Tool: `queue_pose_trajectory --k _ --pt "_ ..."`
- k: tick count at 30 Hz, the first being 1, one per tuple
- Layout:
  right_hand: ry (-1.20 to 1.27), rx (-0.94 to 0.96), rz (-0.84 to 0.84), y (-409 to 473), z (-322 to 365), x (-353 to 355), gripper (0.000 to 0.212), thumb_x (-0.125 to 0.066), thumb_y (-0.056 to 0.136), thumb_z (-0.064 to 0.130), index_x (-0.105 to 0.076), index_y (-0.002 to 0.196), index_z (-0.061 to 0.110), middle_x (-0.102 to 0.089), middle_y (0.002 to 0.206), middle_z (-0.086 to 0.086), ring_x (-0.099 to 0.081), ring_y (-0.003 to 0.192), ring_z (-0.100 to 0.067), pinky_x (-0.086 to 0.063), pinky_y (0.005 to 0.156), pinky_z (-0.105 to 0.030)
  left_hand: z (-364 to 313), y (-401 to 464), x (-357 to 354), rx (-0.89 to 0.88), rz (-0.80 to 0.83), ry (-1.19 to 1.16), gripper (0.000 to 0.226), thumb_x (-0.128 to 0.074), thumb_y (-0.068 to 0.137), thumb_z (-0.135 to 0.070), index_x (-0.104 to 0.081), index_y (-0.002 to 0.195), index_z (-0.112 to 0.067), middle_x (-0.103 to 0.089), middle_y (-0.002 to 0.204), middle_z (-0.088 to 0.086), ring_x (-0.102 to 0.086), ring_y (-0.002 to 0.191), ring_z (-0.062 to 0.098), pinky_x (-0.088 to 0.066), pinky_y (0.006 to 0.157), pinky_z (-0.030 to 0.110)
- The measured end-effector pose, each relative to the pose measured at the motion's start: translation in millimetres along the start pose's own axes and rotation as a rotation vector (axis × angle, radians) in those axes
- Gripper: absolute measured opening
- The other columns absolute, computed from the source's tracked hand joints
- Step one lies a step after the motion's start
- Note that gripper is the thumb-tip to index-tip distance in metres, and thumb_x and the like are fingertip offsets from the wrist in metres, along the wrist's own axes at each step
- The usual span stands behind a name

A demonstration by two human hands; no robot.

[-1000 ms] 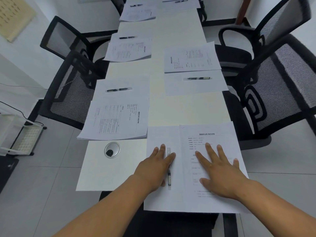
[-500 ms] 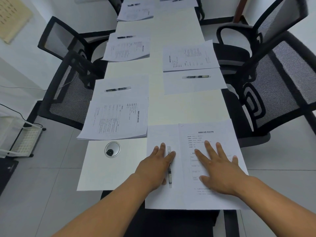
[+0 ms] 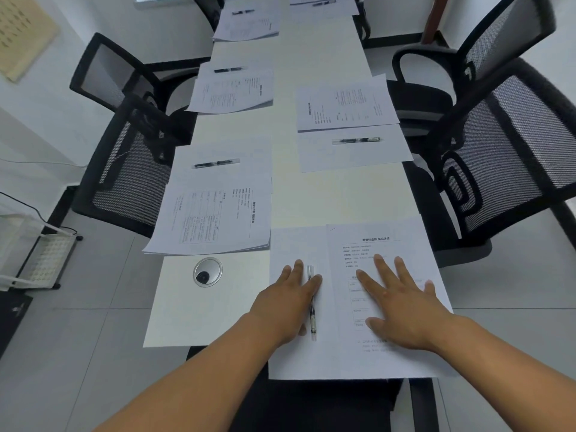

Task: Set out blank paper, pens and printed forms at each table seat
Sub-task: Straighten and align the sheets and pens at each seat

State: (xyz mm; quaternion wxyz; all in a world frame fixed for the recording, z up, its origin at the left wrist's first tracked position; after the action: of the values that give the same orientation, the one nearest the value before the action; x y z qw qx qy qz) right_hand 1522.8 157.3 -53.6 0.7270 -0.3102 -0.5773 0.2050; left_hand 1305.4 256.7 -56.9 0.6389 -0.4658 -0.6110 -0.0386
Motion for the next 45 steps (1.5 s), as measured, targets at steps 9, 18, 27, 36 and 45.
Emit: queue_pose_trajectory --k 9,18,27,36,45 --pt "-0.049 -0.011 -0.051 -14.1 2.1 5.3 0.098 -0.047 0.098 0.070 0.014 0.169 0.042 0.034 0.175 0.003 0.028 0.163 -0.034 -0.006 0.128 -0.071 2.1 -13.2 10.7 -0.013 -0.028 0.024 0.112 -0.087 0.092 -0.022 -0.009 0.171 -0.036 0.009 0.182 0.009 -0.005 0.170 0.031 -0.053 0.112 0.053" --pt "-0.122 -0.032 -0.133 -53.5 28.6 31.4 0.091 -0.039 0.102 0.070 0.005 0.172 0.033 0.013 0.181 -0.004 0.017 0.166 -0.033 -0.001 0.134 -0.056 7.6 -54.3 50.5 -0.002 -0.078 0.142 0.101 -0.076 0.102 -0.039 -0.005 0.174 -0.035 0.009 0.184 0.007 -0.003 0.170 0.031 -0.046 0.118 0.052" --pt "-0.161 -0.040 -0.259 -115.5 72.3 59.2 0.083 -0.039 0.105 0.063 -0.010 0.172 0.025 -0.009 0.180 -0.006 -0.001 0.167 -0.031 -0.007 0.135 -0.052 8.6 -115.5 89.2 0.026 -0.171 0.202 0.078 -0.060 0.108 -0.044 -0.016 0.172 -0.030 0.002 0.184 0.009 -0.007 0.170 0.033 -0.047 0.114 0.053" --pt "-0.177 0.062 -0.418 -197.4 109.4 75.0 0.082 -0.039 0.104 0.063 -0.012 0.171 0.025 -0.013 0.180 -0.005 -0.005 0.167 -0.030 -0.012 0.134 -0.051 -22.2 -211.6 118.0 0.113 -0.270 0.221 0.080 -0.057 0.109 -0.039 -0.011 0.174 -0.031 0.004 0.184 0.009 -0.005 0.170 0.035 -0.039 0.124 0.057" --pt "-0.222 0.182 -0.532 -302.7 149.1 72.9 0.083 -0.039 0.104 0.063 -0.009 0.172 0.025 -0.011 0.180 -0.004 -0.003 0.167 -0.030 -0.010 0.134 -0.051 -61.5 -327.4 117.3 0.223 -0.368 0.213 0.083 -0.059 0.108 -0.037 -0.010 0.174 -0.032 0.004 0.184 0.009 -0.004 0.170 0.036 -0.032 0.127 0.059"
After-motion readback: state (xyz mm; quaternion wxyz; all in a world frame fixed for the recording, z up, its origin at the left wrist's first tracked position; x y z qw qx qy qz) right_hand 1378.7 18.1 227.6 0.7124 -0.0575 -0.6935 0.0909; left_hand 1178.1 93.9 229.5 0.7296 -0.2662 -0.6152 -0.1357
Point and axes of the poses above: each hand's wrist, its own y-axis towards the middle knuckle, its own x-axis out of the back of the hand, z = x × y, the point moved 4 cm from there along y, towards the middle knuckle
